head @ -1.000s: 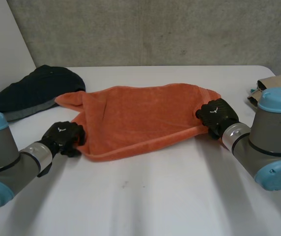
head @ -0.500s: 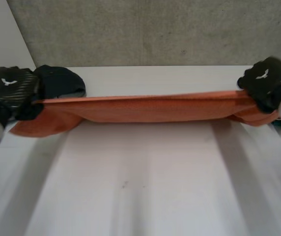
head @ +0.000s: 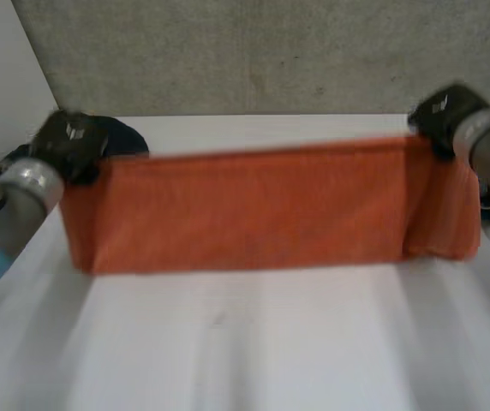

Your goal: Fold the laundry.

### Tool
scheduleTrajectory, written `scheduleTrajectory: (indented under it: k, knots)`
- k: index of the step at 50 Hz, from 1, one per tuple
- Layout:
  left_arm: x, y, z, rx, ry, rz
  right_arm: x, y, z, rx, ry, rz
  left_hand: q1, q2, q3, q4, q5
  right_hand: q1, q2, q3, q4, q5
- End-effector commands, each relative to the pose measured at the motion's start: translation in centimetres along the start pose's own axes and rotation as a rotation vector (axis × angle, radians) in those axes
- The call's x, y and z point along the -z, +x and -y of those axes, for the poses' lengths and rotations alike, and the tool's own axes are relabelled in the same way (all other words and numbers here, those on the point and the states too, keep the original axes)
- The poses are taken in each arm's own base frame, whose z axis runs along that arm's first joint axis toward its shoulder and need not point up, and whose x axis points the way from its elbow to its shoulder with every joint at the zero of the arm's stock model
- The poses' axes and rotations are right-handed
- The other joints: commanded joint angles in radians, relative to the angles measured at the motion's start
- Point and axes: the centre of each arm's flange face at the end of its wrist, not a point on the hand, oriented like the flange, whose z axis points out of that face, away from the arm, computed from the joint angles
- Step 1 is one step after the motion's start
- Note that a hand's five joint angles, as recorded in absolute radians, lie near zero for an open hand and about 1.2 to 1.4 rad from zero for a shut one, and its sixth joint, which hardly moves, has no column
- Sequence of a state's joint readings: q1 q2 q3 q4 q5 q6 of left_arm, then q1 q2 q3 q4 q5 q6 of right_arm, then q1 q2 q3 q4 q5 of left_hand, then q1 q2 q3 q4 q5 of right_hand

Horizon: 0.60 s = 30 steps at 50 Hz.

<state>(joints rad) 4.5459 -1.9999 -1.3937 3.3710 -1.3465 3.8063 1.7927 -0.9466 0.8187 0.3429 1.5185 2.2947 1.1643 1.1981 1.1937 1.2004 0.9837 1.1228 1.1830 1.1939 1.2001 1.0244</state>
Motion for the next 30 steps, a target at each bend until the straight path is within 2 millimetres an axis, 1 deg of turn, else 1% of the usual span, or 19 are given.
scheduleTrajectory:
  k: [1,3,5,7,9,11,13,14,15,16,19,20,21,23,24,25,28,29,30]
  knots:
    - [-5.4,-6.3,8.7,-0.055,0.477,0.344,-2.7,7.1,6.8,-0.268,0.437,-0.375,0.232,0.198,0.203,0.196,0.238,0.273,0.213,0.202,0.196,0.197]
    - [-5.7,-8.7,10.3,0.003,0.604,0.452,-2.7,8.3,7.7,-0.295,0.517,-0.437,0.232,0.198,0.203,0.196,0.238,0.273,0.213,0.202,0.196,0.197]
    - [-5.7,-10.1,11.0,0.042,0.655,0.511,-2.7,9.4,8.5,-0.29,0.597,-0.504,0.232,0.198,0.203,0.196,0.238,0.273,0.213,0.202,0.196,0.197]
    - [-6.1,-11.0,10.2,0.088,0.628,0.546,-2.8,9.5,8.8,-0.283,0.629,-0.519,0.232,0.198,0.203,0.196,0.238,0.273,0.213,0.202,0.196,0.197]
    - [-6.3,-10.8,9.5,0.096,0.593,0.534,-3.2,9.2,8.4,-0.278,0.618,-0.51,0.232,0.198,0.203,0.196,0.238,0.273,0.213,0.202,0.196,0.197]
    - [-6.6,-9.7,8.1,0.111,0.526,0.49,-3.5,8.7,7.9,-0.28,0.596,-0.491,0.232,0.198,0.203,0.196,0.238,0.273,0.213,0.202,0.196,0.197]
    - [-6.6,-8.6,7.3,0.121,0.484,0.453,-4.2,7.3,7.0,-0.279,0.556,-0.442,0.232,0.198,0.203,0.196,0.238,0.273,0.213,0.202,0.196,0.197]
    - [-6.6,-7.3,6.1,0.128,0.44,0.408,-4.5,6.8,6.5,-0.279,0.541,-0.42,0.232,0.198,0.203,0.196,0.238,0.273,0.213,0.202,0.196,0.197]
    - [-6.5,-6.7,5.4,0.129,0.419,0.389,-4.8,6.2,6.1,-0.279,0.524,-0.397,0.232,0.198,0.203,0.196,0.238,0.273,0.213,0.202,0.196,0.197]
    - [-6.5,-6.1,4.8,0.131,0.402,0.368,-5.4,4.8,5.1,-0.28,0.484,-0.343,0.232,0.198,0.203,0.196,0.238,0.273,0.213,0.202,0.196,0.197]
    - [-6.2,-3.5,2.2,0.14,0.33,0.288,-6.1,2.6,3.4,-0.285,0.416,-0.264,0.232,0.198,0.203,0.196,0.238,0.273,0.213,0.202,0.196,0.197]
    - [-6.1,-2.8,1.5,0.142,0.311,0.266,-6.6,0.8,2.0,-0.288,0.357,-0.205,0.232,0.198,0.203,0.196,0.238,0.273,0.213,0.202,0.196,0.197]
    - [-5.9,-1.5,0.1,0.148,0.265,0.226,-6.7,-0.1,1.4,-0.288,0.329,-0.176,0.232,0.198,0.203,0.196,0.238,0.273,0.213,0.202,0.196,0.197]
    - [-5.6,-0.1,-1.2,0.151,0.224,0.191,-7.2,-2.6,-0.9,-0.271,0.232,-0.099,0.232,0.198,0.203,0.196,0.238,0.273,0.213,0.202,0.196,0.197]
    - [-5.4,0.7,-1.7,0.152,0.206,0.171,-7.2,-3.4,-1.6,-0.262,0.201,-0.074,0.232,0.198,0.203,0.196,0.238,0.273,0.213,0.202,0.196,0.197]
    - [-4.8,2.3,-2.7,0.151,0.164,0.128,-7.2,-4.2,-2.2,-0.251,0.174,-0.051,0.232,0.198,0.203,0.196,0.238,0.273,0.213,0.202,0.196,0.197]
    - [-3.4,4.5,-4.1,0.142,0.089,0.066,-6.8,-6.4,-4.4,-0.201,0.073,0.021,0.232,0.198,0.203,0.196,0.238,0.273,0.213,0.202,0.196,0.197]
    - [-2.4,5.4,-5.0,0.13,0.031,0.03,-6.6,-6.7,-4.9,-0.189,0.048,0.037,0.232,0.198,0.203,0.196,0.238,0.273,0.213,0.202,0.196,0.197]
    - [-1.7,6.0,-5.7,0.123,-0.007,0.004,-6.0,-7.4,-6.0,-0.176,-0.009,0.079,0.232,0.198,0.203,0.196,0.238,0.273,0.213,0.202,0.196,0.197]
